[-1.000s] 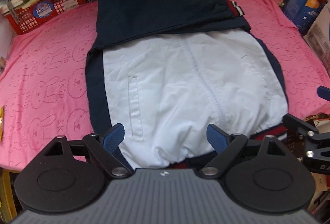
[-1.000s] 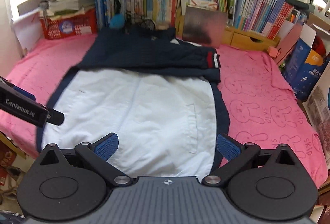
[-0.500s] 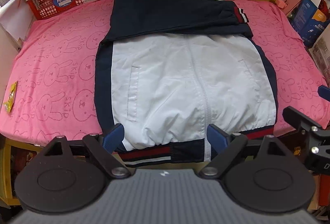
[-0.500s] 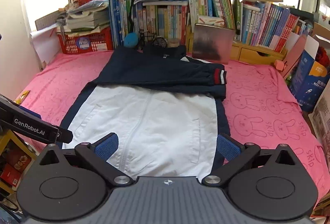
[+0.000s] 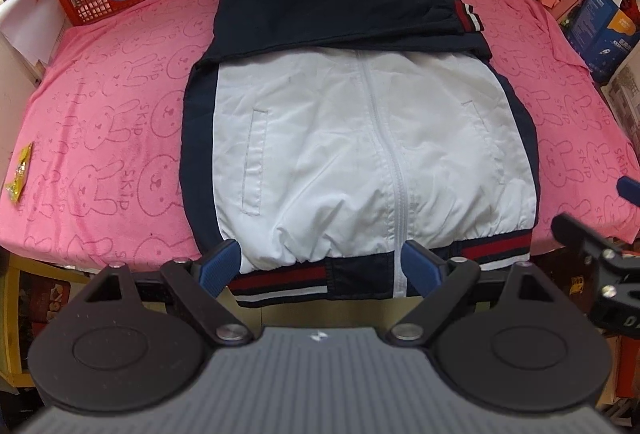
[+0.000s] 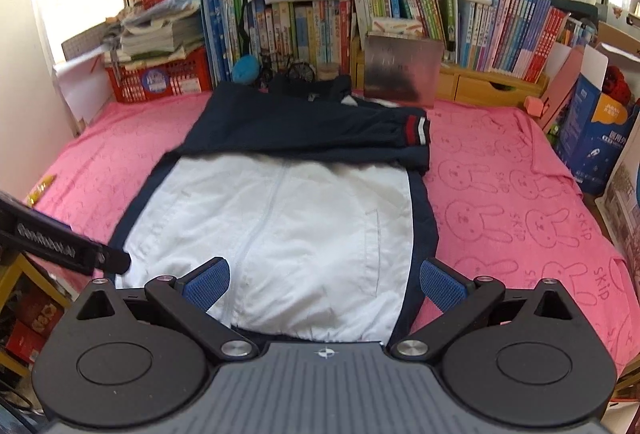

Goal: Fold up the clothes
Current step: 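Grasp the striped hem with both grippers, then lift the striped hem with both grippers and fold it toward the collar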

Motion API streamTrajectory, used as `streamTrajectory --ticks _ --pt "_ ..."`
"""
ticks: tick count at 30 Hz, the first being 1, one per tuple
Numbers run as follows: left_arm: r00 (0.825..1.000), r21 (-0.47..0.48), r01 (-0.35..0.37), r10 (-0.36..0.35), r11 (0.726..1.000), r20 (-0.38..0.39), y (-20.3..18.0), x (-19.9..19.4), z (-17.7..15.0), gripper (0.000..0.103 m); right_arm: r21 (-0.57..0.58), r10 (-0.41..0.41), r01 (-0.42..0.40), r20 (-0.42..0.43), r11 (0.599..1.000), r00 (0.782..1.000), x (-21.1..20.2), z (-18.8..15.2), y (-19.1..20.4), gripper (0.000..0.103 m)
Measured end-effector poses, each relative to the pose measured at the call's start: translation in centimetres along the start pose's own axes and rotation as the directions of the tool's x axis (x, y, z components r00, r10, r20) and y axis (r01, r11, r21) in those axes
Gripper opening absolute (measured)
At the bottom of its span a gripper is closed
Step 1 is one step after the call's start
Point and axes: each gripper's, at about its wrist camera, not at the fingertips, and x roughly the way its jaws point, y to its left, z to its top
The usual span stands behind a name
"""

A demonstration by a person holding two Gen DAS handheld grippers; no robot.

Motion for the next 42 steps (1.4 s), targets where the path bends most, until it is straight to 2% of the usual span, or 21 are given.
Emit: streamTrajectory --ticks 4,9,14,17,20,30,32,33,34,35,36,37,38,39,42 --pt "0.999 0.003 -0.021 0.021 1.0 -0.029 1.3 2.8 -0.9 0.089 -0.004 -0.009 0.009 -0.082 1.0 0.997 2.5 -2.4 -0.6 0.103" --pt "0.994 -0.029 -0.061 0.059 0.998 -0.093 4.7 7.3 -1.6 0.088 0.029 -0.026 0.032 -0.171 0.999 0.985 6.6 -4.3 -1.9 0.103" --pt "0.991 -0.033 -0.106 0.103 0.994 -0.08 8.2 10.2 -1.0 0.087 0.063 -0.084 0.101 -0.223 0.993 0.971 10.6 -5.0 -3.4 0.101" --pt "0.995 -0.002 -0.086 0.086 0.996 -0.047 9.1 10.7 -0.1 0.088 0.105 -0.094 0.121 -0.237 0.987 0.967 12.1 -4.9 -4.0 0.101" --pt "0.993 0.018 -0.082 0.083 0.996 -0.084 9.3 11.9 0.8 0.088 0.138 -0.094 0.133 -0.261 0.982 0.961 13.3 -4.8 -4.2 0.101" --pt "0.987 -0.049 -0.003 -0.005 0.999 -0.163 10.3 13.5 -0.1 0.089 0.168 -0.075 0.131 -0.304 0.977 0.95 14.9 -4.6 -2.3 0.101" --pt "0.985 -0.071 0.005 -0.017 0.997 -0.169 10.4 13.8 0.0 0.089 0.179 -0.077 0.136 -0.304 0.974 0.949 14.4 -4.0 -2.2 0.098" --pt "0.985 -0.077 0.014 -0.027 0.997 -0.168 10.4 13.8 0.0 0.086 0.185 -0.078 0.139 -0.304 0.973 0.949 14.1 -3.7 -2.2 0.091" --pt "0.987 -0.079 0.028 -0.041 0.996 -0.158 10.4 13.6 -0.1 0.081 0.191 -0.078 0.141 -0.304 0.971 0.949 13.8 -3.3 -2.2 0.08" --pt "0.989 -0.078 0.039 -0.05 0.996 -0.137 10.4 13.4 -0.3 0.069 0.196 -0.079 0.144 -0.304 0.97 0.949 13.5 -3.0 -2.2 0.073" --pt "0.992 -0.076 0.052 -0.06 0.996 -0.111 10.5 13.0 -0.3 0.053 0.202 -0.08 0.146 -0.304 0.968 0.949 13.2 -2.7 -2.2 0.052" --pt "0.993 -0.073 0.076 -0.082 0.994 -0.087 10.6 12.5 -0.1 0.039 0.208 -0.081 0.149 -0.304 0.967 0.949 13.0 -2.3 -2.2 0.04" --pt "0.992 -0.076 0.099 -0.104 0.992 -0.068 10.8 12.0 0.2 0.012 0.214 -0.081 0.151 -0.304 0.965 0.949 12.7 -2.0 -2.2 0.027" --pt "0.991 -0.087 0.122 -0.127 0.989 -0.053 11.1 11.4 0.8 0.006 0.219 -0.082 0.154 -0.304 0.963 0.949 12.4 -1.7 -2.2 0.015" --pt "0.982 -0.084 0.189 -0.189 0.978 0.01 12.1 9.4 3.1 0.004 0.274 -0.033 0.103 -0.251 0.956 0.967 10.1 1.2 -2.3 0.014"
